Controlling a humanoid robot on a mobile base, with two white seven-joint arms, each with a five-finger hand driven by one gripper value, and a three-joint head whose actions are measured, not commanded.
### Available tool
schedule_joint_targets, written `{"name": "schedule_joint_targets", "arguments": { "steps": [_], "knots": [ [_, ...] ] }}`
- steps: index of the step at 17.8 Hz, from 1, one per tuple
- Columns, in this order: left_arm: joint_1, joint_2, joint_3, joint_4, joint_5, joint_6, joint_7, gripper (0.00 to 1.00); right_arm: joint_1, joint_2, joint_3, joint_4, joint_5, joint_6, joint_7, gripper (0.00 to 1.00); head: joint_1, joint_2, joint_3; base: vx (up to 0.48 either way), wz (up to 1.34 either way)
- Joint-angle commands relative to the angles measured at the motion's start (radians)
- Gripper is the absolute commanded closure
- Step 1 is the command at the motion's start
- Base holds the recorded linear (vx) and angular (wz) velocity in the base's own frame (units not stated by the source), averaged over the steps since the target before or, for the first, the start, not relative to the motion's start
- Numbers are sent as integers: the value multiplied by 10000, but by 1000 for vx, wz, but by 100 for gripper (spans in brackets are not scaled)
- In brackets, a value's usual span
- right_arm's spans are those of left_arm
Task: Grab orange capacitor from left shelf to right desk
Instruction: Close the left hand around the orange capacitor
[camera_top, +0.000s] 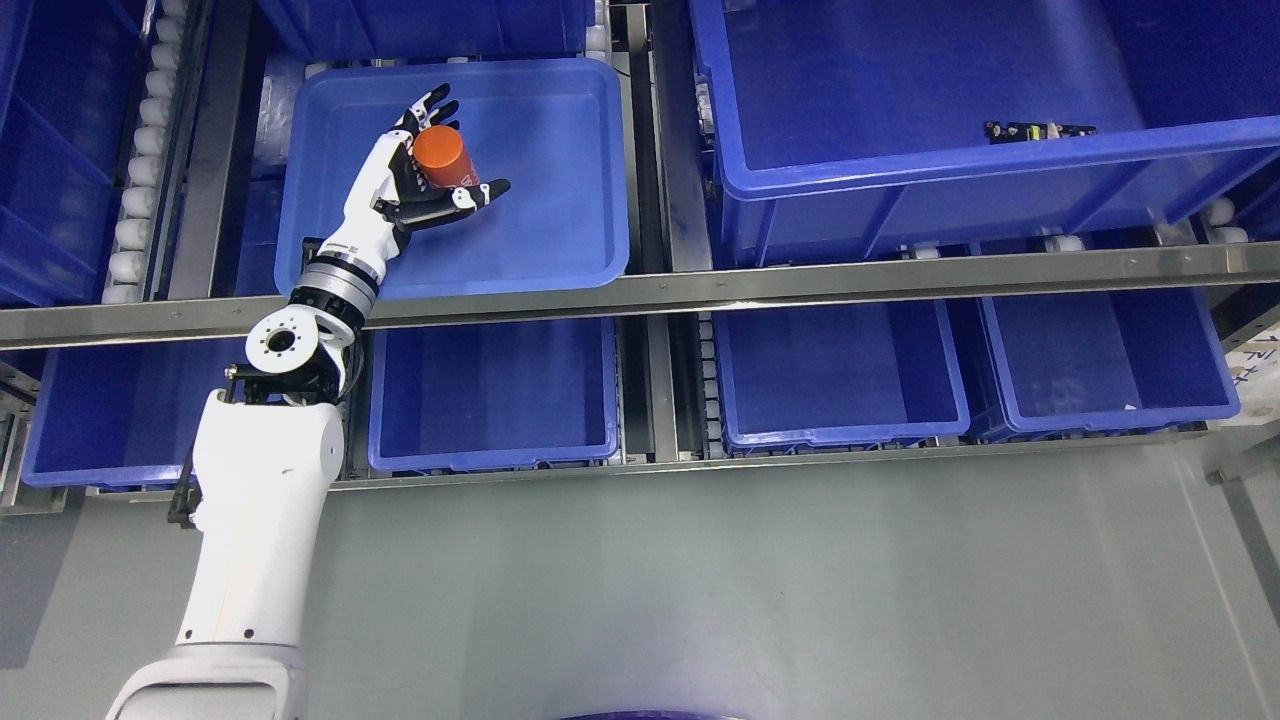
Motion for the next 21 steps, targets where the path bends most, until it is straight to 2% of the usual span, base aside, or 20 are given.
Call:
{"name": "schedule_joint_targets", "arguments": {
  "steps": [1,3,7,12,16,21],
  "knots": [
    [-339,-16,-228,1056,-200,-36,18,14,230,-174,-108,-175,61,-6,1,0,0,0,0,0,0],
    [-339,-16,-228,1056,-200,-97,18,21,230,-174,-108,-175,61,-6,1,0,0,0,0,0,0],
    [-278,-16,16,1087,-185,-925,3,52,230,-174,-108,-175,61,-6,1,0,0,0,0,0,0],
    [-232,-62,170,1118,-170,-941,-28,72,230,-174,-108,-175,61,-6,1,0,0,0,0,0,0],
    [-2,-491,676,1118,-170,-1491,-43,100,230,-174,-108,-175,61,-6,1,0,0,0,0,0,0],
    [-77,-824,906,752,-139,-1677,-43,100,215,-174,-108,-175,61,-6,1,0,0,0,0,0,0]
  ]
}}
